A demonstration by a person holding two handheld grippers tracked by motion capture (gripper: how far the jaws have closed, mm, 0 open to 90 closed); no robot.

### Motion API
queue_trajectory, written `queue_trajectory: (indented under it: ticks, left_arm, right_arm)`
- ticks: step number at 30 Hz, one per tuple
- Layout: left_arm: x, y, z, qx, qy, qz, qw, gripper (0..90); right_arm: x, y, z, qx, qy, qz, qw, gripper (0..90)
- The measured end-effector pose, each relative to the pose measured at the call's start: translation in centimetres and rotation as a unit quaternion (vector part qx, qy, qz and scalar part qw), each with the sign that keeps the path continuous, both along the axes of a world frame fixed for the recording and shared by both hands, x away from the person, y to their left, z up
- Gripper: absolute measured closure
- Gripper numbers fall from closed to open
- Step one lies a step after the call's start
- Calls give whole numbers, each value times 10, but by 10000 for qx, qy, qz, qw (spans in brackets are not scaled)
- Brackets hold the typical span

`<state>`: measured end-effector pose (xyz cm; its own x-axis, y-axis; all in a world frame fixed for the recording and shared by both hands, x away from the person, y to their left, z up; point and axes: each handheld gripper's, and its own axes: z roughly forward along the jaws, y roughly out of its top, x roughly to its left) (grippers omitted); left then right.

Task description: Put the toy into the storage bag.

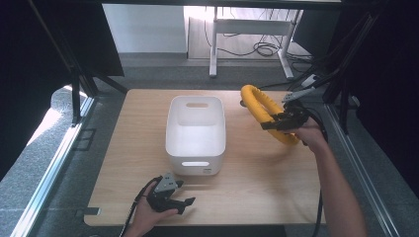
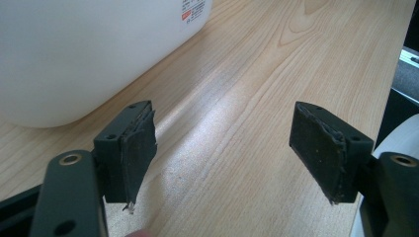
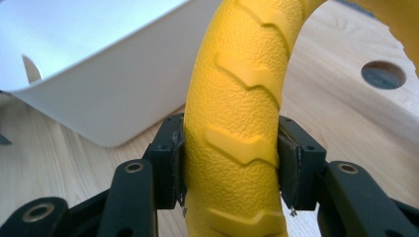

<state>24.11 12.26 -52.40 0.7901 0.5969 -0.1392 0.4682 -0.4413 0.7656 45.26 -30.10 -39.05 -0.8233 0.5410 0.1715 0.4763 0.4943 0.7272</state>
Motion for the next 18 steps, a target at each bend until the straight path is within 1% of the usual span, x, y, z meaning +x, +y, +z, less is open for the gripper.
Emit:
queue_trajectory:
  ticks: [6, 11, 18]
  left_arm:
    - [0, -1, 0, 7, -4, -7, 10000, 260]
    - [0, 0, 0, -6, -2, 2, 10000, 261]
    - [0, -2, 0, 15, 8, -13, 10000, 260]
  right_arm:
    - [-1, -6, 10, 306, -60, -62, 9995, 520]
    - [-3, -10, 17, 468, -149, -114, 9987, 520]
    - [-11, -12, 25, 720, -252, -106, 9970, 519]
